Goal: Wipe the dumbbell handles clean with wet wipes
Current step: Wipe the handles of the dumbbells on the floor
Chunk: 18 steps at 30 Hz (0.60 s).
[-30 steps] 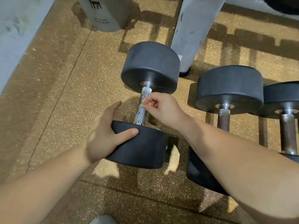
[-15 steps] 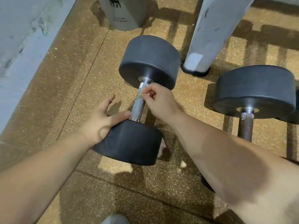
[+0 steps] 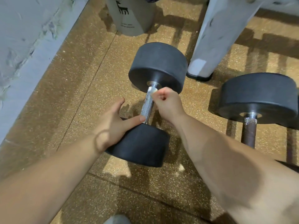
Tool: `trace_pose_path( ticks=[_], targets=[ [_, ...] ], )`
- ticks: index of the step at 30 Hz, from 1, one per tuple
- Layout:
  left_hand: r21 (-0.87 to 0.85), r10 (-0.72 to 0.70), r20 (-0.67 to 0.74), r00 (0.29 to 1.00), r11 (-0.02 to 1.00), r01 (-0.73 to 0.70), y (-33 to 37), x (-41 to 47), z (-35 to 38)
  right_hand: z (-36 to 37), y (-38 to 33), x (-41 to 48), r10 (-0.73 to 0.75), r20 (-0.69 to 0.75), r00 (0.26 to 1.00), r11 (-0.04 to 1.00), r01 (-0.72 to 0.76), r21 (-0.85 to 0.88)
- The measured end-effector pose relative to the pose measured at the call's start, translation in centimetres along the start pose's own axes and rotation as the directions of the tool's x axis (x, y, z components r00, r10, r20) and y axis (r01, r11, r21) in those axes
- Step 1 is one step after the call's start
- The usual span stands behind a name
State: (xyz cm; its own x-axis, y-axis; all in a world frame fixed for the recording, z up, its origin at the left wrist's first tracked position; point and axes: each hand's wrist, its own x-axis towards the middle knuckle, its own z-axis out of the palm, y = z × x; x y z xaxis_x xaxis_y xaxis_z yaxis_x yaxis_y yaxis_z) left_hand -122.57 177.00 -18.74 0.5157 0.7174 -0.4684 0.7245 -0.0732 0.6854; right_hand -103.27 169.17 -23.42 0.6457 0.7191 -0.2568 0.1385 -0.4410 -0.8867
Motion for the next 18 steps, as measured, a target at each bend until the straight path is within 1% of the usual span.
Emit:
trace_pose_path(
  ticks=[1,2,3,4,7,10,12,15,17,18],
  targets=[
    [0.027,-0.004,-0.008,1.0,1.0,0.004,0.3,-0.2,0.3,-0.6,0.1,-0.6,0.021,0.12,0.993,0.999,-0.016,-0.039],
    [0.055,-0.007,-0.01,1.0,0.998,0.007,0.7,-0.4,0.4,-1.3,0.2,-1.3,0.028,0.227,0.974,0.994,-0.003,-0.111],
    [0.085,-0.003,-0.005,1.0,0.996,0.004,1.1,-0.7,0.6,-2.2,0.2,-2.0,0.03,0.283,0.959,0.984,0.023,-0.179],
    [0.121,0.001,0.004,1.0,0.993,-0.001,1.5,-0.9,0.6,-3.1,0.2,-2.4,0.023,0.275,0.961,0.978,0.035,-0.207],
    [0.231,-0.036,0.008,0.999,0.972,0.033,3.0,-1.6,1.0,-6.2,-0.6,-3.4,0.011,0.154,0.988,0.993,0.007,-0.119],
    [0.315,-0.049,0.02,0.999,0.948,0.04,3.7,-2.0,1.6,-9.4,-2.1,-5.0,0.013,0.162,0.987,0.996,0.001,-0.086],
    [0.361,-0.043,0.034,0.998,0.932,0.028,3.7,-1.8,1.8,-11.5,-3.3,-6.3,0.0,0.172,0.985,0.991,0.023,-0.134],
    [0.411,-0.094,0.131,0.987,0.911,0.033,4.9,-2.5,2.0,-14.3,-4.7,-7.6,0.025,0.15,0.988,0.993,-0.008,-0.117],
    [0.449,-0.172,0.21,0.963,0.892,0.061,6.4,-3.5,2.7,-16.1,-5.6,-8.3,0.057,0.142,0.988,0.993,-0.041,-0.112],
    [0.463,-0.206,0.22,0.954,0.882,0.083,7.2,-4.1,3.0,-16.9,-6.1,-8.6,0.082,0.15,0.985,0.991,-0.065,-0.115]
  ],
)
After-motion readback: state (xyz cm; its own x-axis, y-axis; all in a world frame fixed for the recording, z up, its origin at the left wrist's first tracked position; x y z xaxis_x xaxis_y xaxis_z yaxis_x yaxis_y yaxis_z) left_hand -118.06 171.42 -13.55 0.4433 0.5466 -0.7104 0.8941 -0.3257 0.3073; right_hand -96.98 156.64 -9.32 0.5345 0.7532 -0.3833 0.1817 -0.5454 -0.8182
